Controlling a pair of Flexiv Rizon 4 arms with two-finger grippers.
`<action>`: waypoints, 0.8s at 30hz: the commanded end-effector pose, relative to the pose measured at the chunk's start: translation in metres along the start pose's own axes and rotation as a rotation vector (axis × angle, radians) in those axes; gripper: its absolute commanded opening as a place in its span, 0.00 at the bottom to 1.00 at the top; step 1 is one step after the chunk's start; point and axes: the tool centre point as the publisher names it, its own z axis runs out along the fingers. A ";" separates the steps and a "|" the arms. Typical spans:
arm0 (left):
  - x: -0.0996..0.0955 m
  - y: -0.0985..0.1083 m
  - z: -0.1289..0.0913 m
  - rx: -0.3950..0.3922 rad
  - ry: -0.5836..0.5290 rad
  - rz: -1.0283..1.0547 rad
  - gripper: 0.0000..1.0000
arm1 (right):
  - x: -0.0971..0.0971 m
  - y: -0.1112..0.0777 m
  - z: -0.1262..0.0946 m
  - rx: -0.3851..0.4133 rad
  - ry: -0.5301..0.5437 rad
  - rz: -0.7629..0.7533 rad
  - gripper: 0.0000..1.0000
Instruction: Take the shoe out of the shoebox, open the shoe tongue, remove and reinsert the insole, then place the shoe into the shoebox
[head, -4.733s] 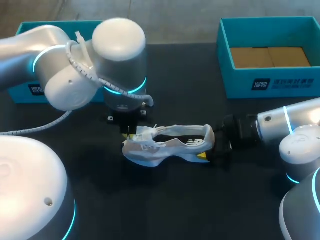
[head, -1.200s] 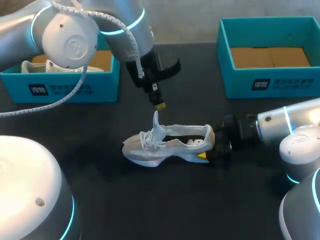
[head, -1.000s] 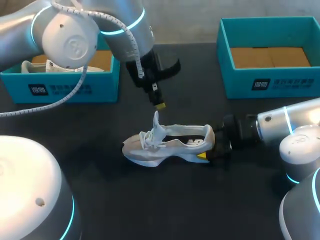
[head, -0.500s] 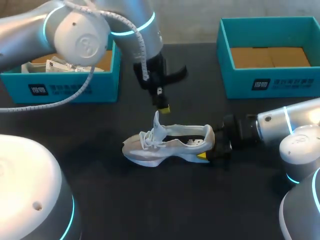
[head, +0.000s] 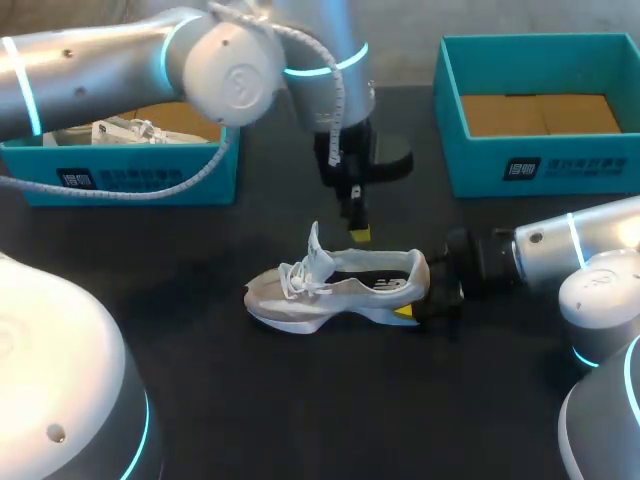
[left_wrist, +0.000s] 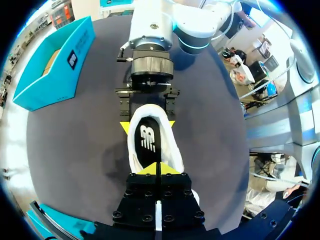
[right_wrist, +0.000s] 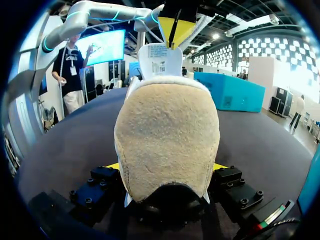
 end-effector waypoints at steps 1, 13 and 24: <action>-0.005 -0.008 0.010 -0.035 0.046 0.003 0.00 | 0.001 0.000 0.002 0.003 -0.001 0.000 0.00; -0.003 -0.006 0.016 -0.033 0.060 -0.023 0.00 | 0.001 0.000 0.002 0.003 -0.001 0.000 0.00; -0.001 -0.011 0.033 -0.058 0.081 0.010 0.00 | 0.001 0.000 0.002 0.003 -0.001 0.000 0.00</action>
